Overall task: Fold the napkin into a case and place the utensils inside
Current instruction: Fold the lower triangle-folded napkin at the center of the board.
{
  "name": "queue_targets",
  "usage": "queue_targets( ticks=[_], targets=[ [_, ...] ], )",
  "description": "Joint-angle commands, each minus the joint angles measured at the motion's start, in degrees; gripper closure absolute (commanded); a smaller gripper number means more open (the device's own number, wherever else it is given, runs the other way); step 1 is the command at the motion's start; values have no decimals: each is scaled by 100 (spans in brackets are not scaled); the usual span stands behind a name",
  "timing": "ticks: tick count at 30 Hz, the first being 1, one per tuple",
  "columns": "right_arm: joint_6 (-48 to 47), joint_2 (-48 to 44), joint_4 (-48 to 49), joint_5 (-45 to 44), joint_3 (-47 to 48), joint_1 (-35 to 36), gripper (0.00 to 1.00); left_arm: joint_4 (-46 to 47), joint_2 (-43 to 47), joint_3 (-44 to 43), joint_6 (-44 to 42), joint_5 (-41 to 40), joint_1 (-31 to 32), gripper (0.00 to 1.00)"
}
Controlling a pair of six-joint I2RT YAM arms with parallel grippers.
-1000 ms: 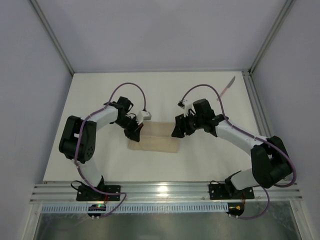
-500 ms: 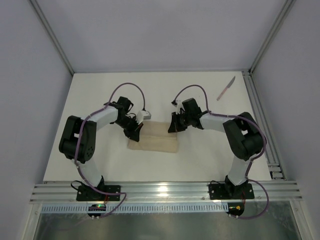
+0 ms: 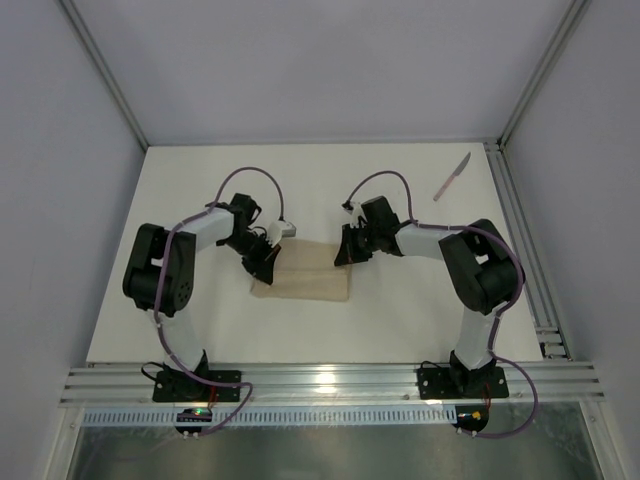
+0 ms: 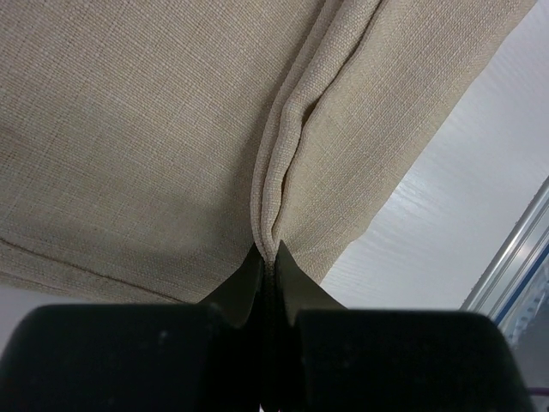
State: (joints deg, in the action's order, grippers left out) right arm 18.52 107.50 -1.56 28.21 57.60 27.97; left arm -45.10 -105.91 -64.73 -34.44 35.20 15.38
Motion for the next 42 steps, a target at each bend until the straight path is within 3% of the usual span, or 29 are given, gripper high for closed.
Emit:
queue_targets(
  ticks=[1, 5, 9, 14, 19, 31, 37, 42],
  targets=[
    [-410, -133, -459, -351, 93, 33, 96, -95, -158, -172, 7, -119, -17, 100],
    [-745, -563, -660, -368, 251, 95, 92, -51, -228, -259, 33, -110, -8, 100],
    [-1025, -1336, -819, -947, 348, 200, 88, -78, -238, -330, 25, -153, 9, 100],
    [-1263, -1943, -907, -1327, 94, 936, 91, -51, -211, -374, 42, -206, 71, 100],
    [-860, -1760, -460, -537, -451, 1264, 96, 45, -185, -347, 121, -242, 97, 93],
    [-481, -555, -152, -457, -1225, 649, 96, 520, 527, -128, 113, -628, 97, 65],
    [-534, -564, -81, -448, -1339, 631, 96, 652, 703, 48, -204, -743, -157, 61],
    [-587, -555, -142, -491, -1269, 622, 96, 547, 431, 30, -344, -716, -500, 68]
  ],
)
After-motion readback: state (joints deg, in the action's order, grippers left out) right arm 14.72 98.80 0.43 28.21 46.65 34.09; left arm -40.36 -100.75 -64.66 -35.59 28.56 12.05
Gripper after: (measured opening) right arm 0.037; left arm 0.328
